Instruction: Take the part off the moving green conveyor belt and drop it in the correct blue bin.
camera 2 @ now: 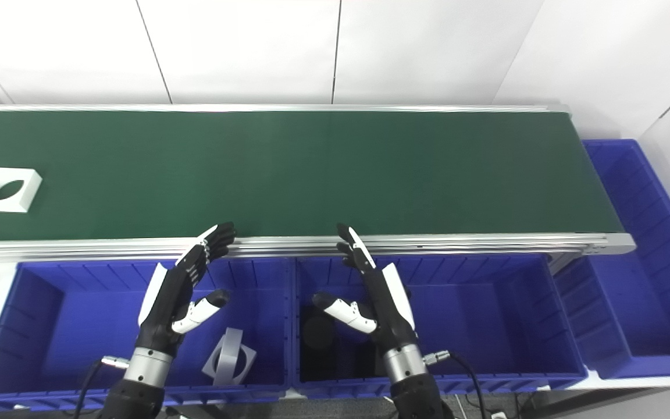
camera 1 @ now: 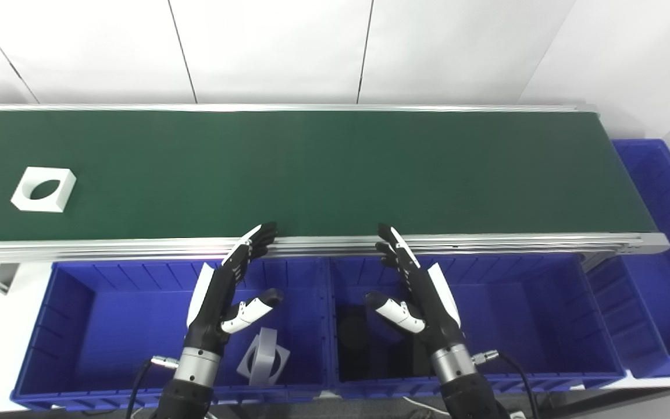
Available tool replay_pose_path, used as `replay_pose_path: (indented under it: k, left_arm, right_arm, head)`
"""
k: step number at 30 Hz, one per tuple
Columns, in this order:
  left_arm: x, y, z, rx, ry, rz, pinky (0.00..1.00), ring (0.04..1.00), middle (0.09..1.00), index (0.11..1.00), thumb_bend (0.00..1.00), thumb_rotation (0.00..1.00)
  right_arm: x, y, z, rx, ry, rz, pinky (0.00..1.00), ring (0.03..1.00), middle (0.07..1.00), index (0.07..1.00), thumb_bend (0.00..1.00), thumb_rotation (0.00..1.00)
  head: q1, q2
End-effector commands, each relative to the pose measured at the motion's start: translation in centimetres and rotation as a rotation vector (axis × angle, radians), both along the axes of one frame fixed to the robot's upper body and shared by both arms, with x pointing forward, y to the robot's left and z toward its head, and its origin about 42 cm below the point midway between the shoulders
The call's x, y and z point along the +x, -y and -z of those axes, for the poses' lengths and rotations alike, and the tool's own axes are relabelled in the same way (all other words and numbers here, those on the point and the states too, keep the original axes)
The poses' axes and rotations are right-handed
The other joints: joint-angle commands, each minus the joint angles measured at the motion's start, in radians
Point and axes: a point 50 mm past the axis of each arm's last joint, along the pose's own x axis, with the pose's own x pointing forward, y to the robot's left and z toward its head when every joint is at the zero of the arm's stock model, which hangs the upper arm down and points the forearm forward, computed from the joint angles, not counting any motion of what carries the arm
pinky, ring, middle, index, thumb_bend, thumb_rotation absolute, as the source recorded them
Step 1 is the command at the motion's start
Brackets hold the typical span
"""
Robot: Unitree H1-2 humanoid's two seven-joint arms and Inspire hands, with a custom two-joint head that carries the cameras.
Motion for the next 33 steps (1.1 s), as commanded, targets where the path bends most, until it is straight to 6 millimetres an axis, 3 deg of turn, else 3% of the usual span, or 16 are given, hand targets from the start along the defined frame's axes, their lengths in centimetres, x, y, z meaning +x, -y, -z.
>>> replay_pose_path:
  k: [1,12,25,33]
  left_arm:
    - [0.7,0.2,-1.1,-0.018,0.073,-0.003,0.84,0.858,0.853,0.848,0.88,0.77]
    - [-0.1,1.0,-0.7,0.001,0.06,0.0,0.85,0.868,0.865,0.861,0.91,0.77]
    - [-0.4,0.5,-1.6,-0.026,0.071,-0.008,0.86,0.866,0.859,0.856,0.9,0.76]
    - [-1.1,0.3,-1.5,-0.017,0.07,0.007,0.86,0.869,0.866,0.86,0.86,0.75]
  right_arm:
    - [0.4,0.0,-1.0,0.011,0.08,-0.009,0.86,0.905,0.942,0.961,0.94,0.83]
    - [-0.6,1.3,-0.5,0.003,0.062,-0.006,0.87,0.912,0.942,0.966,0.92,0.81]
    - [-1.4,0.6,-1.4,0.008,0.083,0.006,0.89,0.903,0.942,0.963,0.91,0.8]
    - [-2.2,0.5,-1.3,0.039,0.072,0.015,0.89,0.911,0.943,0.963,0.94,0.8]
  head:
    - [0.004,0.002]
    - [0.092,0.008]
    - [0.059,0.006]
    - [0.092,-0.045]
